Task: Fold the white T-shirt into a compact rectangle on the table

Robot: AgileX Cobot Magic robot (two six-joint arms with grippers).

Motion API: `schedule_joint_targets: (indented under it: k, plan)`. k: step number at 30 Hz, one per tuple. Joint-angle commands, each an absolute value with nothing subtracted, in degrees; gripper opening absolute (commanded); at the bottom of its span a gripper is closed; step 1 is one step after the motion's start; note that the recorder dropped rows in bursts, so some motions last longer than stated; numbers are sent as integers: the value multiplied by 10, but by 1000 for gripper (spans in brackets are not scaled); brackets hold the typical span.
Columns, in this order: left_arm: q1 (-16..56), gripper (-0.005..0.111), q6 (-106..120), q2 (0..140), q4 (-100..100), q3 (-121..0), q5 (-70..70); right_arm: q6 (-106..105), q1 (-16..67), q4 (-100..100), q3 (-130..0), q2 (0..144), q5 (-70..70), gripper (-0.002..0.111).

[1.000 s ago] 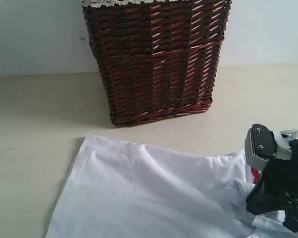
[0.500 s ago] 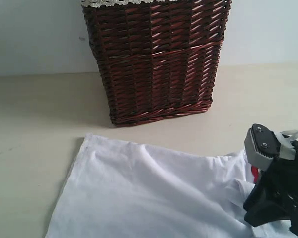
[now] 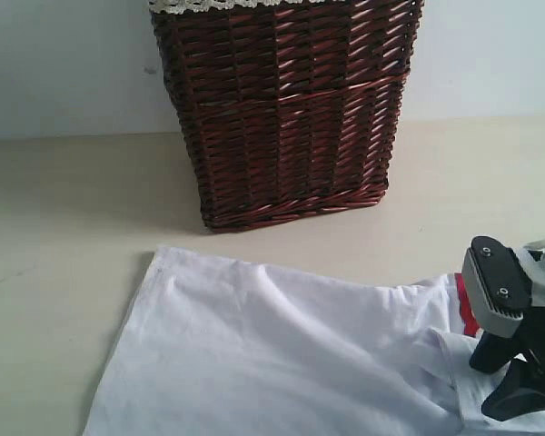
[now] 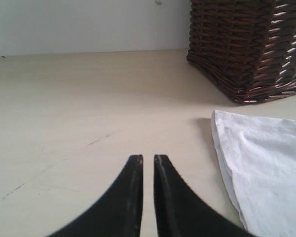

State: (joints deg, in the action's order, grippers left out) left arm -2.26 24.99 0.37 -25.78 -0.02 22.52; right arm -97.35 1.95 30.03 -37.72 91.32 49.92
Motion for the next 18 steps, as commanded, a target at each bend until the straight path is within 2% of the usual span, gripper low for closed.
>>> schedule_joint_targets:
  k: [1,15,17,18]
  plan:
    - [-22,11,250,0,-258,0,223,-983,20,296,-376,931,494,50]
    - [-22,11,250,0,-258,0,223,-1004,20,296,-376,991,463,50]
    - [-22,11,250,0,-258,0,223,-1004,20,296,-376,999,461,46]
    - [-22,11,250,0,-258,0,223,-1004,20,298,-376,1002,460,39]
